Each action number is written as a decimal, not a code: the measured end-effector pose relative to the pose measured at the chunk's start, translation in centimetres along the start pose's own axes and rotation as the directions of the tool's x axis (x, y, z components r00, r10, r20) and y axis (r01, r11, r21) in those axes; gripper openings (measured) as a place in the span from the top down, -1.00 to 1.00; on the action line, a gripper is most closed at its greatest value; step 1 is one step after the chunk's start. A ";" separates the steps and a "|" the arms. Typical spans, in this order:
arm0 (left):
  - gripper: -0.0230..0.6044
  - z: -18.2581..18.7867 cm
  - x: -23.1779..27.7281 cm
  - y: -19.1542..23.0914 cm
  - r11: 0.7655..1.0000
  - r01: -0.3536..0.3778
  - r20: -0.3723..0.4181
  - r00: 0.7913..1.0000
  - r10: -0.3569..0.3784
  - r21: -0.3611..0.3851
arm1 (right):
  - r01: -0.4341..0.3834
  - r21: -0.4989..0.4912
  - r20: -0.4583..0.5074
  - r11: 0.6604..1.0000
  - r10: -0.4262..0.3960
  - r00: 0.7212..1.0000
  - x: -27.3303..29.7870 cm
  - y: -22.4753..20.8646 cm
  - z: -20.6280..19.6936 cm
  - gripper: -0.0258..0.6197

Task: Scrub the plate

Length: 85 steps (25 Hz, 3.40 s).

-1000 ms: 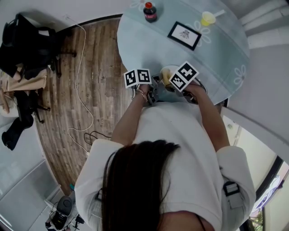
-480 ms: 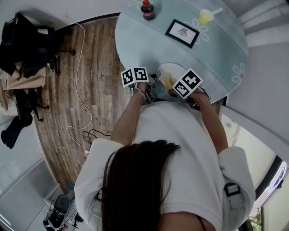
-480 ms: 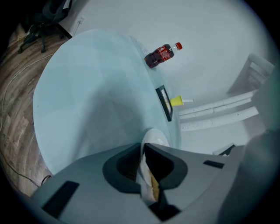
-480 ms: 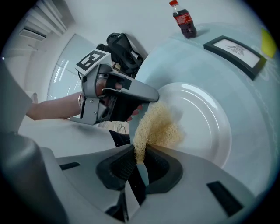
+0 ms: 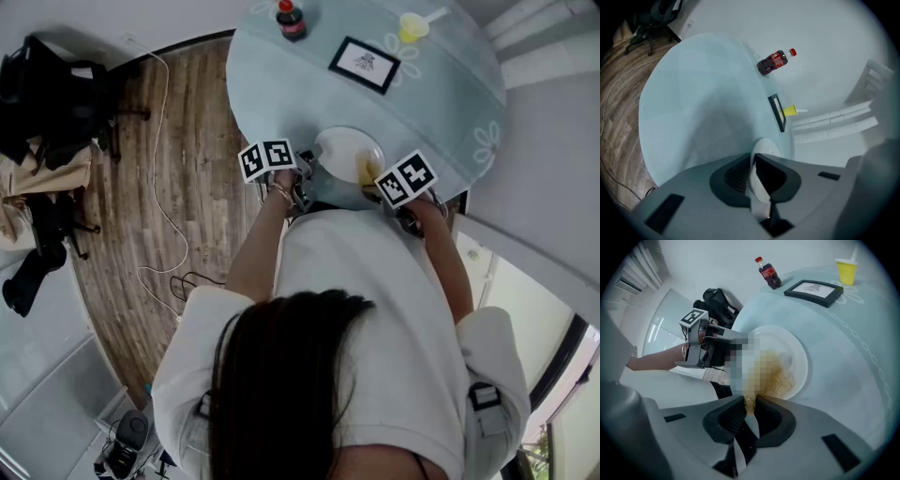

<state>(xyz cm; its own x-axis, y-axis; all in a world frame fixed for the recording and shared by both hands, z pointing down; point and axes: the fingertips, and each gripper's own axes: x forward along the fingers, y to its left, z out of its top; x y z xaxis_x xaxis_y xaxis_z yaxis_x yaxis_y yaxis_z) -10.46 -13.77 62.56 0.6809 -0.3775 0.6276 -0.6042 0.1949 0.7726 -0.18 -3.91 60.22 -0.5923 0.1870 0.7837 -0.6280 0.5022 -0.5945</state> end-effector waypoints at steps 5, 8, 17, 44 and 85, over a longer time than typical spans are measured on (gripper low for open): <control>0.81 0.0 0.1 0.0 1.000 -0.008 0.020 1.000 0.008 0.001 | 0.037 0.028 0.031 0.999 -0.037 0.999 -1.0 -1.4 -0.3 0.73; 0.80 0.0 0.1 0.0 1.000 -0.018 0.028 0.999 0.018 0.007 | 0.048 0.032 0.039 0.998 -0.049 0.998 -1.2 -1.7 -0.3 0.73; 0.80 0.0 0.0 -0.1 1.000 -0.017 0.035 0.999 0.017 0.002 | 0.111 0.049 0.083 0.993 -0.115 0.990 -2.0 -3.3 1.3 0.73; 0.71 -0.8 -1.8 -0.9 0.999 0.000 0.096 0.995 -0.005 0.050 | 0.266 0.024 0.354 0.964 -0.257 0.899 -8.6 -4.1 6.1 0.73; 0.85 4.8 -11.3 -9.2 0.946 -0.014 0.468 0.871 -0.147 0.323 | 0.654 -0.207 0.016 0.728 -0.666 0.746 -9.8 -17.4 0.8 0.72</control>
<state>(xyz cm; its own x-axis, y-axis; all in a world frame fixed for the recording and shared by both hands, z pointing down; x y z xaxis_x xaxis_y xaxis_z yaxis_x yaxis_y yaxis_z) -14.58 -15.60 47.96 0.4885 -0.7812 0.3887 -0.7150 -0.1030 0.6915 16.15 -15.17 62.77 -0.0320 -0.2083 0.9775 -0.7400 0.6624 0.1169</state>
